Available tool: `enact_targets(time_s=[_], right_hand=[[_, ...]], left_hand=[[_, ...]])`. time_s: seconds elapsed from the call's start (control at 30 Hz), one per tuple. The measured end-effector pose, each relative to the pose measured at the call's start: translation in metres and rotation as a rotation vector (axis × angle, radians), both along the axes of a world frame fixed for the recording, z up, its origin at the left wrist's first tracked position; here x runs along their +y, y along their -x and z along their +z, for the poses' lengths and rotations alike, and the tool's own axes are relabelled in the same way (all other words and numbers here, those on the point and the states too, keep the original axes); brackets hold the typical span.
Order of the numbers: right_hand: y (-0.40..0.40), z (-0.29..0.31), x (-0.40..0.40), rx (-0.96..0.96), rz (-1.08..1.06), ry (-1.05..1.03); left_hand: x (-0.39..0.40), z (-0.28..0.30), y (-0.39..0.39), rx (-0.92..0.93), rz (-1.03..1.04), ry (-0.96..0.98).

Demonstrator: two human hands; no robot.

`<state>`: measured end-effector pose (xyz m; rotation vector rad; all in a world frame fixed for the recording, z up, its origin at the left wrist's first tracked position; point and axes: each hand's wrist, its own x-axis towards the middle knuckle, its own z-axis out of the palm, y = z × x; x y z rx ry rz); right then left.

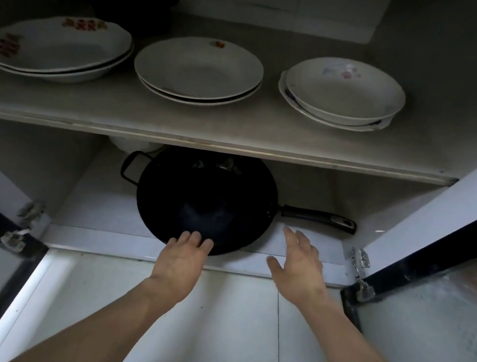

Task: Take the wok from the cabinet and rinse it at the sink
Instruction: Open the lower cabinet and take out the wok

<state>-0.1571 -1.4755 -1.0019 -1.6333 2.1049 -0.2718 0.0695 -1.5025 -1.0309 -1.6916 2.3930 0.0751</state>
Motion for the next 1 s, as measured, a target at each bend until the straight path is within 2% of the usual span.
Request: enact_targets(time_s=[0.13, 0.3, 0.47, 0.57, 0.7, 0.8, 1.0], right_hand=[[-0.001, -0.003, -0.003, -0.014, 0.028, 0.064], [0.009, -0.017, -0.006, 0.099, 0.091, 0.064], [0.020, -0.031, -0.003, 0.192, 0.129, -0.014], [0.025, -0.041, -0.003, 0.265, 0.180, 0.017], [0.025, -0.038, -0.001, 0.249, 0.195, 0.032], [0.022, -0.037, 0.008, 0.162, 0.196, -0.001], [0.019, -0.039, 0.017, 0.154, 0.250, 0.035]], left_hand=[[0.008, 0.008, -0.013, -0.043, -0.053, -0.044], [0.013, 0.009, -0.038, -0.077, -0.103, -0.030], [0.015, 0.009, -0.066, 0.013, -0.175, -0.029], [0.017, 0.009, -0.071, 0.059, -0.202, -0.022], [0.017, 0.005, -0.071, 0.015, -0.205, 0.021], [0.015, 0.002, -0.074, -0.010, -0.169, 0.037], [0.006, -0.013, -0.084, 0.075, -0.130, 0.088]])
